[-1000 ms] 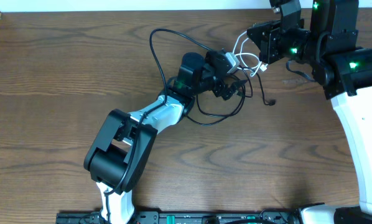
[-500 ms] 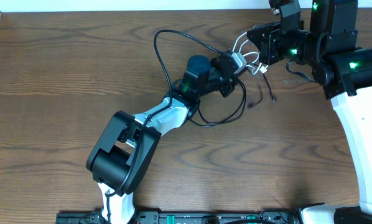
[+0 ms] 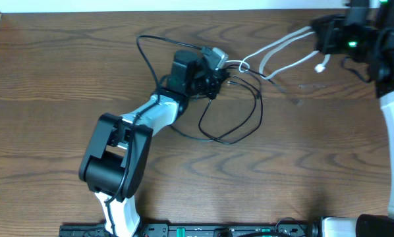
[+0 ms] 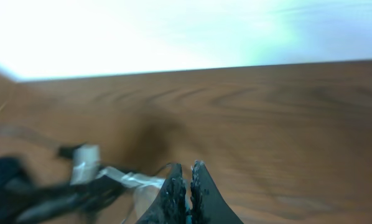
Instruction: Untangle cables
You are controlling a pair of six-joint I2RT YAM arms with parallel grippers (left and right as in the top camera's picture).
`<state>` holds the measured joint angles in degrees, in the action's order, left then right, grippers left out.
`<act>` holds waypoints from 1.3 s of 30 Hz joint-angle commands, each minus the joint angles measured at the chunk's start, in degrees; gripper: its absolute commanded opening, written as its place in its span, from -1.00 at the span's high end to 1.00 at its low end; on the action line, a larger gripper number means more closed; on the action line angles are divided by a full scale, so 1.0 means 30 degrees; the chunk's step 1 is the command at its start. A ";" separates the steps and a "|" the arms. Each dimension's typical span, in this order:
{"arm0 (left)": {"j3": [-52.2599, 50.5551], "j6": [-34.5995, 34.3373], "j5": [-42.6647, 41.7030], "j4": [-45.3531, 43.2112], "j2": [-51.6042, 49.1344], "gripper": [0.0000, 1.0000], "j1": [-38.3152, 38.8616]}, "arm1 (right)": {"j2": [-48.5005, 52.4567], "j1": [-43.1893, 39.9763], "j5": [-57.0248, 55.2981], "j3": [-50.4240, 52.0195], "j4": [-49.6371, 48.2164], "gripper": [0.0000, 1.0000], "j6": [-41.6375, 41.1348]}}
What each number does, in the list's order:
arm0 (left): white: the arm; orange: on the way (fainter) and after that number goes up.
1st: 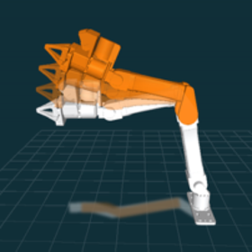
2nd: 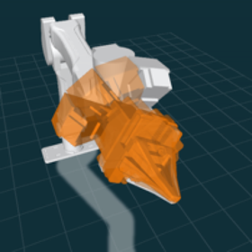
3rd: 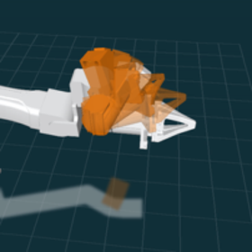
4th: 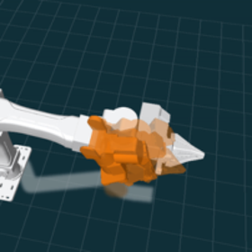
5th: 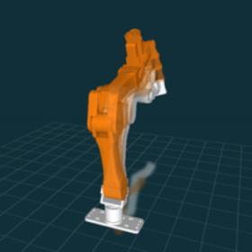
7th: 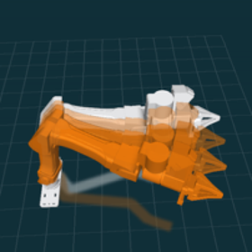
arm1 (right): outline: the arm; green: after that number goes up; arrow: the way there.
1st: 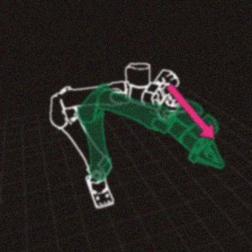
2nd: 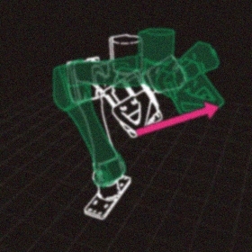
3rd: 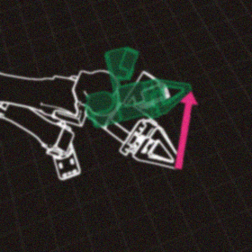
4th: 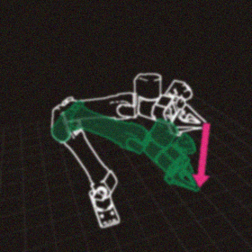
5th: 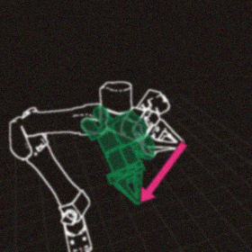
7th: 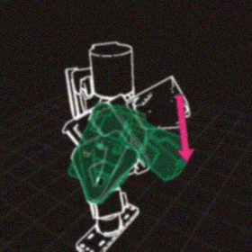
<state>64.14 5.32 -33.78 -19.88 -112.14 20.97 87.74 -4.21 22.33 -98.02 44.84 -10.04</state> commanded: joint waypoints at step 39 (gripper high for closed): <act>0.0160 -0.0379 -0.0590 0.7912 0.3927 0.85 -0.3381 | 0.6135 -0.3475 0.2674 0.0226 0.1100 -0.04 0.7584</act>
<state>64.16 4.45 -35.24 4.01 -102.67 10.72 106.04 -19.51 29.04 -97.34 45.47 -1.06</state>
